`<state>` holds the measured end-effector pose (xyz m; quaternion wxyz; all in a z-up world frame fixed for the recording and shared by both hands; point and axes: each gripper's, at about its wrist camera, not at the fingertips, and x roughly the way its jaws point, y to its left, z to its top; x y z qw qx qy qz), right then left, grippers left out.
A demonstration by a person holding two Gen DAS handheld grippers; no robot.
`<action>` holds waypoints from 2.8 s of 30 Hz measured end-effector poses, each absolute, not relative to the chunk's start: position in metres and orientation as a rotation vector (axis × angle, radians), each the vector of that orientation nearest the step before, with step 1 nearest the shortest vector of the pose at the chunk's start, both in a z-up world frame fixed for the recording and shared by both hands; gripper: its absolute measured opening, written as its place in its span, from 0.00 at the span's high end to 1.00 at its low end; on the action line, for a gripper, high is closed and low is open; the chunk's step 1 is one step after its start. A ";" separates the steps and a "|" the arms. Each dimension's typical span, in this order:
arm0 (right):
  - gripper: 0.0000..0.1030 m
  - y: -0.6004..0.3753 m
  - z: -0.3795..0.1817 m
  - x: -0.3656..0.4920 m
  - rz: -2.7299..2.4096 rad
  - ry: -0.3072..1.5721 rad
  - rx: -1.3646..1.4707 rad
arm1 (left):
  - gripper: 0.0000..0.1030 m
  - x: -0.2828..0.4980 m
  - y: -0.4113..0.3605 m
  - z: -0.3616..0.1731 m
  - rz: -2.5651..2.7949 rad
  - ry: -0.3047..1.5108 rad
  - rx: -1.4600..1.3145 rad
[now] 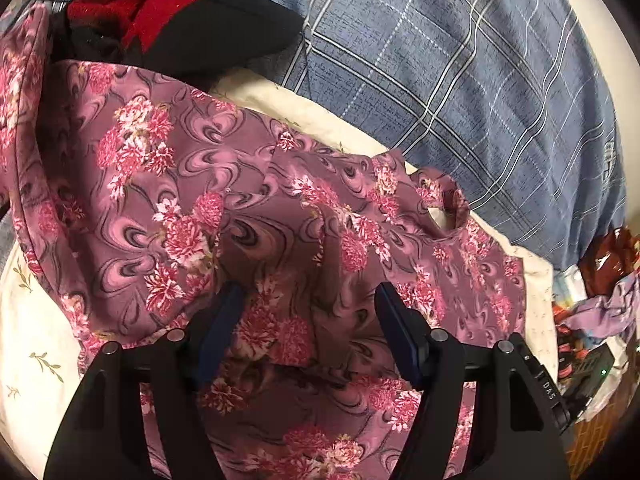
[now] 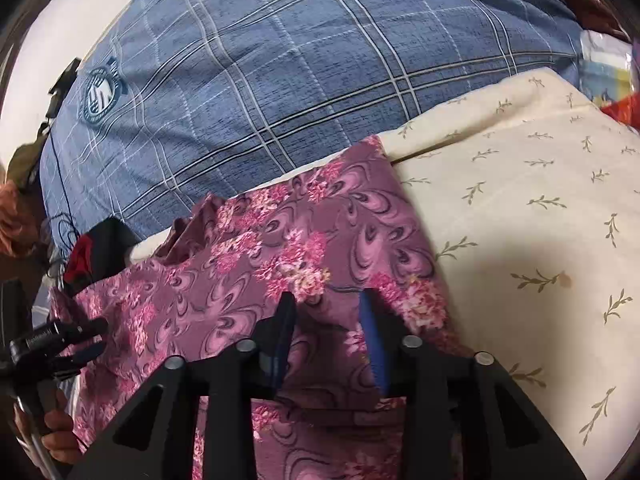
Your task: Fold small clothes
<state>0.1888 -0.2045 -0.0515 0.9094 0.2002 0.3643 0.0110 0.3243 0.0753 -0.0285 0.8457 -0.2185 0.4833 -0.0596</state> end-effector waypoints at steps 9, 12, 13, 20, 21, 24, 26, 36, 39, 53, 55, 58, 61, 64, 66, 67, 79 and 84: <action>0.46 -0.196 -0.049 0.191 0.056 0.742 0.383 | 0.27 0.285 0.205 0.031 0.084 0.873 -0.676; 0.44 -0.194 -0.050 0.195 0.065 0.738 0.387 | 0.27 0.274 0.260 0.017 0.196 0.893 -0.787; 0.44 -0.194 -0.050 0.195 0.068 0.737 0.388 | 0.27 0.268 0.276 0.009 0.214 0.889 -0.848; 0.42 -0.195 -0.050 0.193 0.079 0.734 0.393 | 0.27 0.272 0.326 -0.047 0.292 0.878 -1.125; 0.41 -0.195 -0.050 0.193 0.080 0.734 0.394 | 0.27 0.276 0.327 -0.050 0.298 0.883 -1.131; 0.40 -0.195 -0.050 0.193 0.084 0.733 0.395 | 0.30 0.291 0.334 -0.062 0.315 0.910 -1.123; 0.40 -0.195 -0.050 0.194 0.084 0.733 0.395 | 0.77 0.298 0.338 -0.063 0.286 0.914 -1.114; 0.40 -0.195 -0.050 0.194 0.083 0.734 0.391 | 0.95 0.292 0.382 0.078 0.447 0.784 -0.593; 0.40 -0.195 -0.050 0.194 0.081 0.735 0.388 | 0.91 0.288 0.419 0.100 0.618 0.779 -0.480; 0.40 -0.195 -0.050 0.194 0.079 0.737 0.385 | 0.27 0.229 0.432 0.049 0.482 0.784 -0.764; 0.40 -0.195 -0.050 0.194 0.079 0.738 0.385 | 0.27 0.235 0.431 0.026 0.442 0.814 -0.848; 0.40 -0.195 -0.050 0.194 0.080 0.736 0.387 | 0.28 0.248 0.430 0.000 0.375 0.819 -0.973; 0.40 -0.195 -0.050 0.194 0.082 0.735 0.389 | 0.28 0.256 0.426 -0.001 0.351 0.789 -1.019; 0.40 -0.196 -0.050 0.194 0.085 0.732 0.395 | 0.64 0.263 0.432 -0.006 0.318 0.759 -1.073; 0.40 -0.197 -0.050 0.194 0.089 0.730 0.400 | 0.97 0.270 0.440 -0.020 0.281 0.783 -1.146; 0.40 -0.197 -0.050 0.194 0.091 0.729 0.403 | 0.98 0.266 0.443 -0.025 0.272 0.783 -1.182; 0.37 -0.200 -0.049 0.192 0.106 0.719 0.421 | 0.98 0.252 0.339 0.068 0.082 0.693 -0.882; 0.37 -0.200 -0.049 0.192 0.109 0.716 0.429 | 0.98 0.268 0.263 0.091 -0.048 0.714 -0.771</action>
